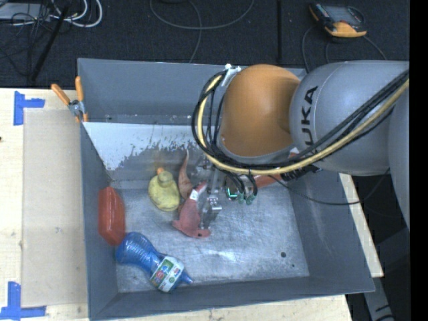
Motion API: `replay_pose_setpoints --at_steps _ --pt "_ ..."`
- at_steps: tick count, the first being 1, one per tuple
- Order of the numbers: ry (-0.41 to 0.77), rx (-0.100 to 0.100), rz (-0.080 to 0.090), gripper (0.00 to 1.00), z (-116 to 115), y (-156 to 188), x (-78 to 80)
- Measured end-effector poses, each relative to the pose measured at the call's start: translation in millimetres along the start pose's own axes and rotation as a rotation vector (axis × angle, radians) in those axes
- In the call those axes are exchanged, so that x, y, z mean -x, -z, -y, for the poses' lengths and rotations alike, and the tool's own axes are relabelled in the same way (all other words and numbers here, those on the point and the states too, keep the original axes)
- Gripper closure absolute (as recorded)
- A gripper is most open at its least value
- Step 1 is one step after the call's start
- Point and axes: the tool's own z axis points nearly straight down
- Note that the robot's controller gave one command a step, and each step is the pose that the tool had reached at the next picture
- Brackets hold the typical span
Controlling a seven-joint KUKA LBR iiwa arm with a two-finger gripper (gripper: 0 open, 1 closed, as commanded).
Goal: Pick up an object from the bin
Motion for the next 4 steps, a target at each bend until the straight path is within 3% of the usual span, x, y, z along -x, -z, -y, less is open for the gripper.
replay_pose_setpoints --at_steps 1,2,3,4 --pt "-0.003 0.001 0.007 0.00 0.5 4.6 1.5" --pt "-0.047 0.003 0.016 0.00 4.3 -40.1 1.0" --pt "0.031 -0.001 0.004 0.00 -2.1 -76.2 10.7" --pt "0.301 -0.001 0.009 0.00 4.3 -93.4 -10.7"
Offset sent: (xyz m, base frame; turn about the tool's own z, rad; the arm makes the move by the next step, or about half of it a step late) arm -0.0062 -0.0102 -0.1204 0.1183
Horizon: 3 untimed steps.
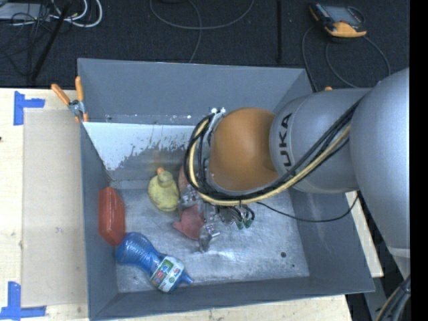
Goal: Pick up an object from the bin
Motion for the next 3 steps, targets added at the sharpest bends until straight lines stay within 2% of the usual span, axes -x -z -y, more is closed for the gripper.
replay_pose_setpoints --at_steps 2,3 --pt "-0.028 0.002 -0.006 0.00 3.7 -5.7 -4.6" --pt "0.017 0.001 -0.003 0.00 30.7 31.8 -11.1"
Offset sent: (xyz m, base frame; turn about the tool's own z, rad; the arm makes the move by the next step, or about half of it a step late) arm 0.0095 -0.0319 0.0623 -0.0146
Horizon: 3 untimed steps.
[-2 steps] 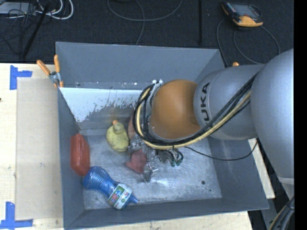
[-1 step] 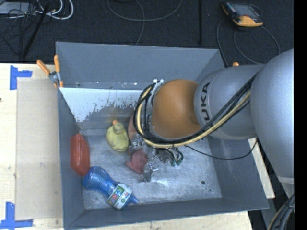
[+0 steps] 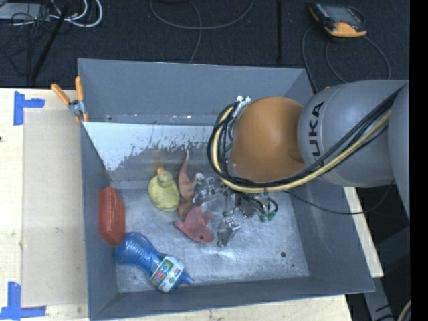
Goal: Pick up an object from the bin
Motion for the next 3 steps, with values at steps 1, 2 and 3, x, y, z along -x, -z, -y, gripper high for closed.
replay_pose_setpoints --at_steps 1,2,3 --pt "0.233 -0.006 0.012 0.00 0.0 -8.6 28.3" --pt "0.043 0.000 0.004 0.00 -6.9 -40.3 -5.8" --pt "-0.053 0.001 -0.002 0.00 6.4 -52.7 -16.5"
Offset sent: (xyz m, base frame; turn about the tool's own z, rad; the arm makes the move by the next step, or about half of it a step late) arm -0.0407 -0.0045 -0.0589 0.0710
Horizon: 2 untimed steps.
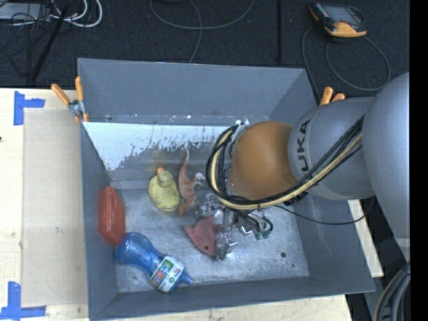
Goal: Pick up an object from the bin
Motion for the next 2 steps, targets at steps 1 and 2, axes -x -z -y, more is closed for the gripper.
replay_pose_setpoints --at_steps 1,2 --pt "0.555 -0.003 0.011 1.00 6.6 1.0 15.8" --pt "0.553 -0.003 0.011 1.00 6.7 1.0 15.8"
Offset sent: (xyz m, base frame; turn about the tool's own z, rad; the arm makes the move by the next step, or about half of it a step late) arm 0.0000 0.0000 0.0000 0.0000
